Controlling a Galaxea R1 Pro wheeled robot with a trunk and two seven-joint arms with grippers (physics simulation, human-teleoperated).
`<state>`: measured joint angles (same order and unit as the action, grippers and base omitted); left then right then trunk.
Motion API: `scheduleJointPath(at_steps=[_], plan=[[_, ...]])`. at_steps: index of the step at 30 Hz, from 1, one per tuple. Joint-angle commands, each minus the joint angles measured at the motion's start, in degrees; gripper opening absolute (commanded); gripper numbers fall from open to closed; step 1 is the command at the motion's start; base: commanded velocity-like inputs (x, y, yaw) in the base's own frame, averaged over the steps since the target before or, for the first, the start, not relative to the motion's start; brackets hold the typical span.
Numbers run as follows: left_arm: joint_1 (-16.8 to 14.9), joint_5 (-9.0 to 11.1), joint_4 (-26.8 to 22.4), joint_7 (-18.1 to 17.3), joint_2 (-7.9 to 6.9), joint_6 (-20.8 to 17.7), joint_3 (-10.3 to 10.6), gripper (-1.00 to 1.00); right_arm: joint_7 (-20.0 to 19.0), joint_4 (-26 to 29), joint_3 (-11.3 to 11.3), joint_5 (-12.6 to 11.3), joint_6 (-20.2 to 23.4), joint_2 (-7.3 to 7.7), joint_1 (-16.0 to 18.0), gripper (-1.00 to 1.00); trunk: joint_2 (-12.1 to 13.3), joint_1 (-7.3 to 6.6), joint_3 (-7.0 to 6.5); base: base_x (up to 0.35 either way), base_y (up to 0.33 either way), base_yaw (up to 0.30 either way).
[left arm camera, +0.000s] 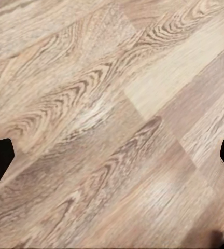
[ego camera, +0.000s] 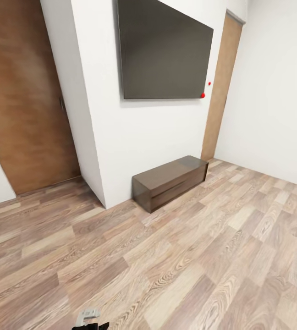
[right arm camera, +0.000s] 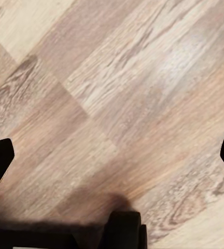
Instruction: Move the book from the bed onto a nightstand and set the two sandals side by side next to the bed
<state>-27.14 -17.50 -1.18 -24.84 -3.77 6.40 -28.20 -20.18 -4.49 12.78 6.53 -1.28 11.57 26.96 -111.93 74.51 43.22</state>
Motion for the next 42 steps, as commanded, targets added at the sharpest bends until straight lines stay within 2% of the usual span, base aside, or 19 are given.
scheduleJointPath(at_steps=[1,9,29,42], plan=[[0.0,-0.6,0.0,-0.1,-0.02,0.3,-0.5,1.00,-0.1,-0.2,0.5,0.6,-0.1,0.03,0.1,1.00,0.0,0.03,0.06,0.333,0.000,-0.208],[0.0,-0.6,0.0,-0.1,-0.01,0.3,-0.4,1.00,-0.1,-0.2,0.5,0.6,-0.1,0.03,0.1,1.00,0.0,0.03,0.06,0.333,0.000,-0.138],[0.0,-0.6,0.0,-0.1,0.08,0.3,-0.3,1.00,0.1,-0.2,0.5,0.5,-0.1,0.03,0.1,1.00,0.0,0.03,0.06,0.333,-0.001,-0.295],[0.0,-0.6,0.0,-0.1,0.08,0.3,-0.3,1.00,0.1,-0.2,0.5,0.5,-0.1,0.03,0.1,1.00,0.0,0.03,0.06,0.297,-0.116,-0.256]])
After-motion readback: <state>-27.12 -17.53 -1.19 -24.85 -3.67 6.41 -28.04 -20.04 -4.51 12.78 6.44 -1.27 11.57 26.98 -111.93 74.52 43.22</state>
